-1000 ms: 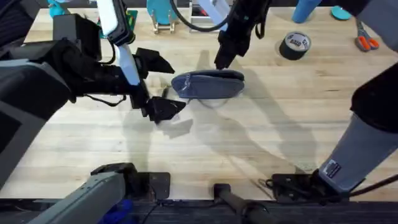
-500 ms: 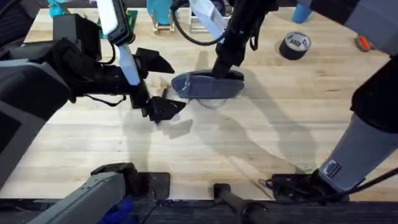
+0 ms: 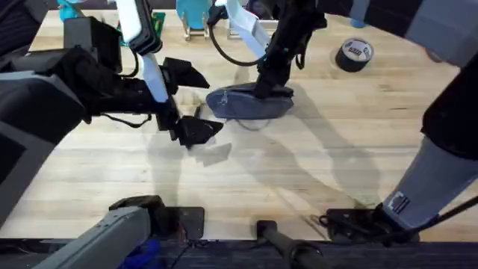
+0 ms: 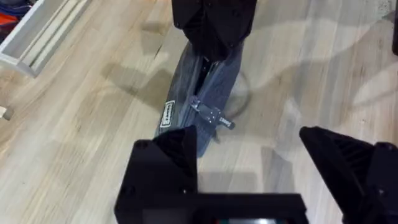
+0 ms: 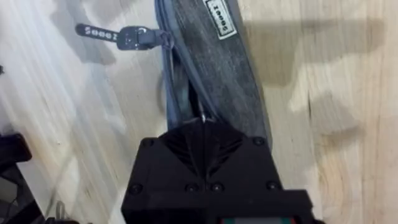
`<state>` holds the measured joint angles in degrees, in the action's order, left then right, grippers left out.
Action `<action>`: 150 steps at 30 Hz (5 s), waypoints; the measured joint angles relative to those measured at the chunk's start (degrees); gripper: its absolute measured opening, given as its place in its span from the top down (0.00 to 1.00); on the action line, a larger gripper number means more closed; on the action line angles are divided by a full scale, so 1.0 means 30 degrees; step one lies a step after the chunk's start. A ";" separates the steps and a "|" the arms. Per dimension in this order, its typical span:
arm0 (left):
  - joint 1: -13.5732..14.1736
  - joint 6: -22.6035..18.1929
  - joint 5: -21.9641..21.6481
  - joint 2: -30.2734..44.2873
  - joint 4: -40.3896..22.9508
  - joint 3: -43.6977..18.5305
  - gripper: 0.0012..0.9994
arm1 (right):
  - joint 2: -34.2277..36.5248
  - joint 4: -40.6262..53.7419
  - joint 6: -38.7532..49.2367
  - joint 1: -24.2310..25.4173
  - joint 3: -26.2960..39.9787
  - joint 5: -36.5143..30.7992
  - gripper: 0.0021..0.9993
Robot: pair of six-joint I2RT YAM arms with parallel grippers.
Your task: Unzip the bag, pick up the pens from the table one at a time and place them inside, then zip the bag closed.
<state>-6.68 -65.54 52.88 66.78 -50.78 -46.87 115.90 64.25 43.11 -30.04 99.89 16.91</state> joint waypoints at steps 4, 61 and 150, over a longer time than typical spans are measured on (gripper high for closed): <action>0.0000 0.0000 0.0000 0.0000 0.0000 0.0000 0.01 | -0.0003 -0.0149 0.0000 0.0000 -0.0012 -0.0015 0.97; 0.0000 0.0117 -0.0015 0.0000 0.0000 0.0000 0.01 | -0.0003 0.3535 0.0765 0.0204 0.2611 0.0087 0.00; 0.0000 2.5418 -1.4950 0.0000 0.2353 -0.1093 0.01 | -0.8185 0.5006 -0.6375 0.2361 0.0236 -0.2477 0.00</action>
<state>-6.68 10.72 8.03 66.78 -43.72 -50.15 91.35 79.26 23.99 -22.96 100.60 9.47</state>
